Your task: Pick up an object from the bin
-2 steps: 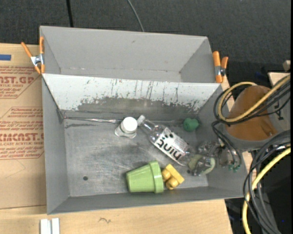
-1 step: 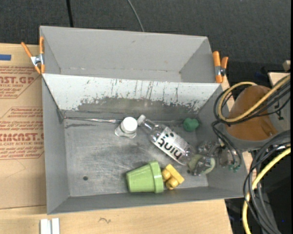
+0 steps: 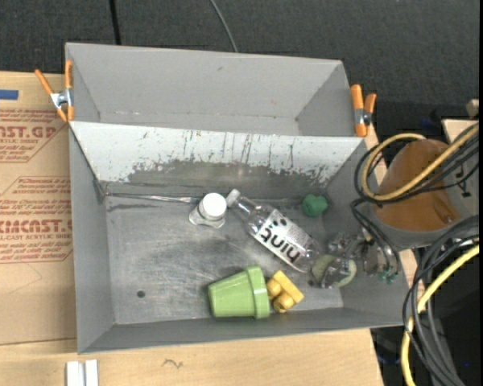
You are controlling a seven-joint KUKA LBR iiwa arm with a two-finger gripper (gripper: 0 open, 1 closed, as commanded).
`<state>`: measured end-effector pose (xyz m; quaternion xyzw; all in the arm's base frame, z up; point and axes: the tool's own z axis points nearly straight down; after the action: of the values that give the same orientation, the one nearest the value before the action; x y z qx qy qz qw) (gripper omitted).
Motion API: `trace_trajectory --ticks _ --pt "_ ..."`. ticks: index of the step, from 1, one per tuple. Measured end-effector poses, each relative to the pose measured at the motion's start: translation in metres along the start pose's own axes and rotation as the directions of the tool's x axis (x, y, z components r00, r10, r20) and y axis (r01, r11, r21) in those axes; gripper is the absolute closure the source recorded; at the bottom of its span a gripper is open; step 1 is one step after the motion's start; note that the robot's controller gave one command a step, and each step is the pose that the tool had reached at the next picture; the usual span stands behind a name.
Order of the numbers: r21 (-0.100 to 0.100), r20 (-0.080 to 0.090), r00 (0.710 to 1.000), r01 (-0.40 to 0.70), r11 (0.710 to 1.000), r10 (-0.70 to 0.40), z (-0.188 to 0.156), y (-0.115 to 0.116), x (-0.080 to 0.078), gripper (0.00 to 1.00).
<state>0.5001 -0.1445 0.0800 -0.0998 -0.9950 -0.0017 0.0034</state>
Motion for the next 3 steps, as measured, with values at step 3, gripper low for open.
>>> trace_trajectory --ticks 3 --pt "0.002 0.008 1.0 0.0 1.0 0.0 -0.041 0.0 -0.001 1.0"
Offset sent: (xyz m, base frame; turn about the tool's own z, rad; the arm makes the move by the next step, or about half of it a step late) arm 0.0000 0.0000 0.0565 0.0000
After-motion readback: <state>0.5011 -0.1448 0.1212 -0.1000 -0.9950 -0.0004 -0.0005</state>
